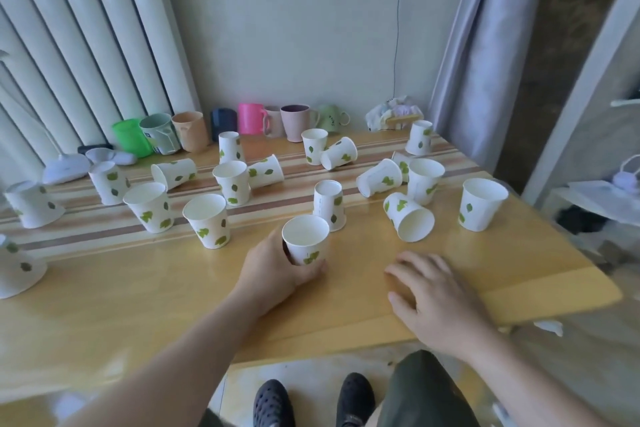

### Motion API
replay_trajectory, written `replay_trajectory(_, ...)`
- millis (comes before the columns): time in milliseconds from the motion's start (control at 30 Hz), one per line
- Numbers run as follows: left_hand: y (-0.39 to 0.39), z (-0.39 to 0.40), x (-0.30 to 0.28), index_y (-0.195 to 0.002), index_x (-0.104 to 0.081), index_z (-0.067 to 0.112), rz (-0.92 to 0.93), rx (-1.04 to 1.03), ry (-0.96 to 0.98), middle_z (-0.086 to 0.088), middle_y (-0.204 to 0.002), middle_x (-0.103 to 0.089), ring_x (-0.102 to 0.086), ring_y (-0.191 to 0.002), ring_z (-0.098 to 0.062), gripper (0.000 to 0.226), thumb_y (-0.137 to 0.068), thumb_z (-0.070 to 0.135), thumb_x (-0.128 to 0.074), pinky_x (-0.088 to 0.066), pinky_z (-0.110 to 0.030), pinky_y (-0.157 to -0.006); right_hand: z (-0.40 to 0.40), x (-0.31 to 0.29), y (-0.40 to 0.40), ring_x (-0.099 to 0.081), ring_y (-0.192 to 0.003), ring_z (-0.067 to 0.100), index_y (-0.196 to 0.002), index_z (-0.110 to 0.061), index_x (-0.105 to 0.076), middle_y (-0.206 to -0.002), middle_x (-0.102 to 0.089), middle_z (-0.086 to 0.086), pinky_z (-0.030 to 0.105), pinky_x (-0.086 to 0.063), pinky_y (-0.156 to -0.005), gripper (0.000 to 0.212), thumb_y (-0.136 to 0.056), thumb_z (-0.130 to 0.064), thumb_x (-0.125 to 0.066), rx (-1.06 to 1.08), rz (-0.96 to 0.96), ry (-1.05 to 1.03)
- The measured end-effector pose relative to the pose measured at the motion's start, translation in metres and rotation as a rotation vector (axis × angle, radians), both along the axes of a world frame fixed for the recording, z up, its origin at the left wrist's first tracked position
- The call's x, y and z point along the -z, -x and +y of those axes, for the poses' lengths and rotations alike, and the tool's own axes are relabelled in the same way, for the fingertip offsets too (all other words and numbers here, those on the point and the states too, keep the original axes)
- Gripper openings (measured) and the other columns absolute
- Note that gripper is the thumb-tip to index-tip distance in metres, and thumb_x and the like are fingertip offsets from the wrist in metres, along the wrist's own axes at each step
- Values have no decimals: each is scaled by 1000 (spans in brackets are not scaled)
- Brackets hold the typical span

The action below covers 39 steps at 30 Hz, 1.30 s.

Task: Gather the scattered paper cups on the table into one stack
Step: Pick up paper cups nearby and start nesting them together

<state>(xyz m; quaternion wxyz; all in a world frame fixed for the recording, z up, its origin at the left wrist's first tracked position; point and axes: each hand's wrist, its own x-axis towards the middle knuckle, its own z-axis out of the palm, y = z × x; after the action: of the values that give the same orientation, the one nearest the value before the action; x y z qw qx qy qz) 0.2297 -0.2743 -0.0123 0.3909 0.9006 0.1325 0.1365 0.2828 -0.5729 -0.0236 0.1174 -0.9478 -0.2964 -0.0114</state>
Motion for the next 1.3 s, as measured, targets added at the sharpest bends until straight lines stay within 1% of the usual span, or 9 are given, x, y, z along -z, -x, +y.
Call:
replay_trajectory(367,0,-6,2,-145,-49,35,65,-11,-166,17,-127,-68,-61,-119,-18,90,-70,64,-90,-51,-37,-96,1,3,1,-31,-146,14,-150,-40,-53,-161,-40,-19,34,-34,-117,51,-104,-57,-39,5,-34,-17)
replay_trajectory(533,10,24,-9,-147,-43,36,215,100,-143,18,-125,-59,-55,-119,-12,97,-68,58,-95,-42,-27,-93,-6,-1,-5,-36,-142,1,-137,-45,-62,-147,-45,-32,25,-34,-115,37,-102,-54,-56,8,93,-201)
replay_trajectory(633,39,67,-5,-132,-58,42,241,100,-449,22,-130,-56,-51,-125,-11,63,-81,78,-68,-44,-29,-99,-12,-11,-13,-49,-122,-18,-119,-56,-61,-129,-56,-36,14,-41,-100,28,-97,-42,-71,62,206,-455)
replay_trajectory(733,68,83,9,-138,-61,46,114,109,-596,26,-146,-51,-44,-138,-12,67,-90,80,-28,-43,-37,-112,-10,-6,-17,-55,-114,-8,-116,-42,-71,-120,-59,-30,20,-45,-98,24,-95,-30,-75,97,127,-424)
replay_trajectory(867,69,78,10,-137,-63,43,77,93,-608,23,-146,-54,-46,-139,-14,66,-89,72,-28,-44,-39,-111,-2,6,-15,-53,-108,-1,-99,-40,-75,-110,-57,-29,8,-38,-82,13,-94,-28,-76,103,27,-343)
replay_trajectory(933,68,80,8,-135,-64,45,79,85,-589,26,-144,-55,-46,-139,-13,65,-87,73,-31,-44,-38,-111,-3,4,-23,-60,-102,0,-89,-45,-64,-106,-62,-23,15,-46,-83,25,-88,-27,-81,171,35,-486)
replay_trajectory(1033,68,81,7,-130,-67,45,78,73,-575,29,-141,-56,-47,-137,-12,64,-84,74,-33,-44,-37,-110,3,-9,-48,-63,-96,15,-108,-37,-52,-118,-56,-6,37,-51,-82,46,-79,-43,-87,377,14,-649)
replay_trajectory(1167,66,82,8,-127,-68,47,71,70,-556,31,-139,-56,-47,-135,-12,63,-82,76,-34,-44,-36,-109,33,-17,-76,-44,-137,36,-160,-36,-20,-148,-41,11,47,-44,-105,108,-77,-62,-85,455,78,-401)
replay_trajectory(1300,66,81,9,-127,-68,48,75,74,-540,32,-140,-55,-46,-137,-11,64,-81,76,-33,-43,-37,-112,50,-11,-89,-52,-128,43,-152,-31,-31,-146,-52,11,48,-51,-93,80,-89,-50,-76,484,-27,-308)
